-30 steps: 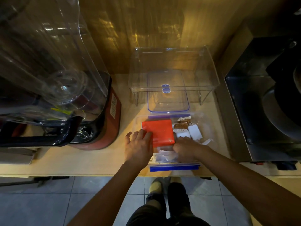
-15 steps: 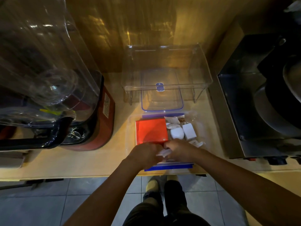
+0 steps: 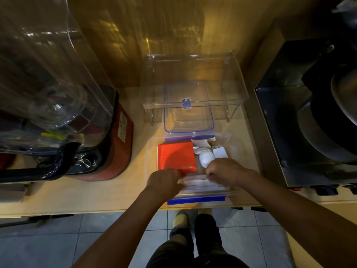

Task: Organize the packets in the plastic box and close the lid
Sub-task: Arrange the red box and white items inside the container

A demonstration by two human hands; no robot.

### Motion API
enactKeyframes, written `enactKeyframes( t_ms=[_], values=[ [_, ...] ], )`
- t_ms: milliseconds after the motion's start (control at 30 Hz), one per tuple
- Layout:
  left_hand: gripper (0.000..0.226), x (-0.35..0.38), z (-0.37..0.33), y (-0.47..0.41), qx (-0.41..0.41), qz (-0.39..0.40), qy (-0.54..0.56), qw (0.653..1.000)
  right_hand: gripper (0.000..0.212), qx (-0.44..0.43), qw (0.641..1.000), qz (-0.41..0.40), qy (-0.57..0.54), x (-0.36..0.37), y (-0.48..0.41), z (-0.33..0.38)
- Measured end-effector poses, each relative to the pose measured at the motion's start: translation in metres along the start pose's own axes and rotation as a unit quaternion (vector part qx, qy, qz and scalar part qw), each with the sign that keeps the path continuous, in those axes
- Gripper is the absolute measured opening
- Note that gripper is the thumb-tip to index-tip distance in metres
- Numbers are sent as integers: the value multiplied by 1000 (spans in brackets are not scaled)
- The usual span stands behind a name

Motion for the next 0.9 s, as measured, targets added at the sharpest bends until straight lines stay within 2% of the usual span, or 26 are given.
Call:
enactKeyframes(
  t_ms=[133,233,300,333,467,567,733,833,900],
  values=[
    [23,-1,-19,-6,44,-38,-3,998,15,-31,999,-6,5,11,-7,22],
    [24,1,-18,-15,17,-28,4,999,18,-39,998,2,-48,18,-12,32],
    [26,3,-15,-19,-5,-17,-12,1000,10,-38,999,8,-38,16,-10,30],
    [26,5,-13,-20,-10,-15,-19,1000,3,-31,999,9,-19,12,-8,26],
    [25,9,-7,-18,-15,-17,-22,999,26,23,991,25,128,1,5,-4],
    [30,8,-10,-17,11,-19,-21,1000,27,22,982,22,185,3,7,-5],
    [40,7,-17,-14,75,-20,-69,995,10,-57,995,32,79,15,0,15],
    [36,1,-17,-8,105,-48,-99,988,5,-62,998,33,3,17,-2,18],
    [30,-5,-21,-2,133,-80,-127,980,16,-39,999,14,-6,15,-3,14]
  ],
)
Point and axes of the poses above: each hand's wrist, its own y-axis away from the middle knuckle, its own x-axis out of the palm, z = x × y, the point moved 7 cm from there along -y, towards the middle knuckle, and after that the axes turned 5 degrees about -y, right-handed, at the moved point
